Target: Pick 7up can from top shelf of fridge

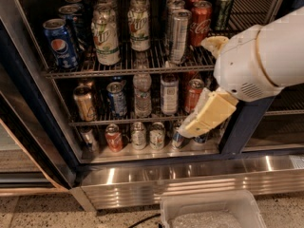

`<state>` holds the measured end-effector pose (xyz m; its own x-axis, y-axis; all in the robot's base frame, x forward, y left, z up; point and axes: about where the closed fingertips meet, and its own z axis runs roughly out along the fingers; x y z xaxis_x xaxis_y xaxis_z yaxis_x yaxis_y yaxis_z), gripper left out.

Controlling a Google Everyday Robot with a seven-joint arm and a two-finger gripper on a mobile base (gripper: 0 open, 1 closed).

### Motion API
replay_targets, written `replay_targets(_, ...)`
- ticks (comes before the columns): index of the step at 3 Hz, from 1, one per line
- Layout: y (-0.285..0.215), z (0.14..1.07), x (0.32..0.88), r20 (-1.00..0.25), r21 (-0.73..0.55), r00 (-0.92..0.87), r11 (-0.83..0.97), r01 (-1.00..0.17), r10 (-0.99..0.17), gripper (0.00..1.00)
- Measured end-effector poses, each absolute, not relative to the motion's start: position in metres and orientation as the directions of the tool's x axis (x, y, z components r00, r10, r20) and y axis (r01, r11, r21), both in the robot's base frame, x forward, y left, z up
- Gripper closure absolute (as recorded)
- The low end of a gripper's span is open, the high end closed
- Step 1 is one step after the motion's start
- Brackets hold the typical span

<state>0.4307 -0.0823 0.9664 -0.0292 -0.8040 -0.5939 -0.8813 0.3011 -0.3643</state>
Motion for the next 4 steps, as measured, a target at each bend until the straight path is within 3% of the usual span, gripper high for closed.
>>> replay_targets(2, -0.061, 0.958, 0.466, -0.703, -0.294, -0.123, 0.444, -0.847, -0.700, 0.00)
replay_targets(4, -0.051, 0.948, 0.467, -0.719, -0.269, -0.140, 0.459, -0.847, -0.681, 0.00)
